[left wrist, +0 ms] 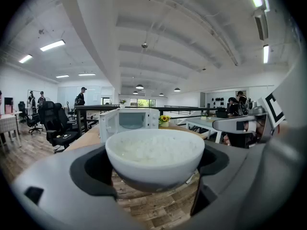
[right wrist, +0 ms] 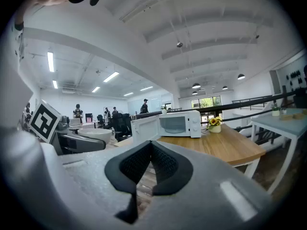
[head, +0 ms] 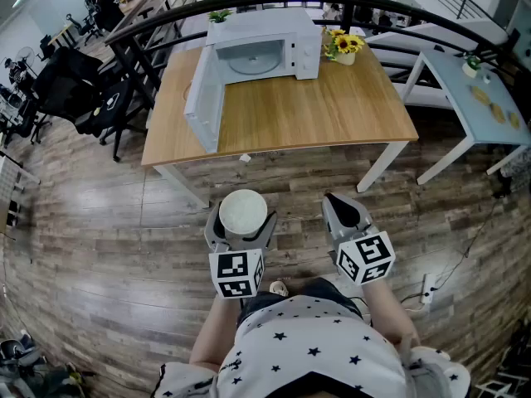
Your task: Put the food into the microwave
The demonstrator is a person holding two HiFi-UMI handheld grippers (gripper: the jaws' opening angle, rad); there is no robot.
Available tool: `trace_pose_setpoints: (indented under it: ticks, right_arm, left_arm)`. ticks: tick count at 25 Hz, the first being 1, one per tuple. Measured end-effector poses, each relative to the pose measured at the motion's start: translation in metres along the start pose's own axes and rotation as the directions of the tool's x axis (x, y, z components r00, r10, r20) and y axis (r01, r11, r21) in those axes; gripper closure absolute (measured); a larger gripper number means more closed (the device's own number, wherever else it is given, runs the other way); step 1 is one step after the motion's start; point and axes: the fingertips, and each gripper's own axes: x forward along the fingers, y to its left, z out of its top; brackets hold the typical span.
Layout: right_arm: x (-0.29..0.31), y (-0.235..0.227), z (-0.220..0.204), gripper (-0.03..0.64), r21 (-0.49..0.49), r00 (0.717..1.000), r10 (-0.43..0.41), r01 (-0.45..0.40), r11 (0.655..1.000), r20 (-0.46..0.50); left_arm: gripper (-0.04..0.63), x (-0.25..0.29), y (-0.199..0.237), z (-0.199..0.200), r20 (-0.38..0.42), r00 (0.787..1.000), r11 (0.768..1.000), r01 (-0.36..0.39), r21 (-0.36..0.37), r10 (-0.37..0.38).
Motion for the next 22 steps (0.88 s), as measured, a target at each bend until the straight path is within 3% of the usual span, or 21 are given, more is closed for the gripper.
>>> trace_pose_setpoints:
  ticks: [11, 22]
  right_arm:
    - [-0.037, 0.016, -0.008, 0.611, -0.003, 1.000, -0.001, 0.001, 1.000, 0.003]
    - [-0.016, 0.046, -0.009, 0.611, 0.004, 1.000, 0.014, -0.014, 1.000, 0.019]
  left_arm:
    - [0.081, -0.026, -0.023, -0.002, 0.023, 0.999, 0.999, 0.031, -0.031, -0.031]
    - [0.081, -0.032, -0.002, -0.004, 0.035, 0.998, 0.998, 0.058, -0.020, -0.057]
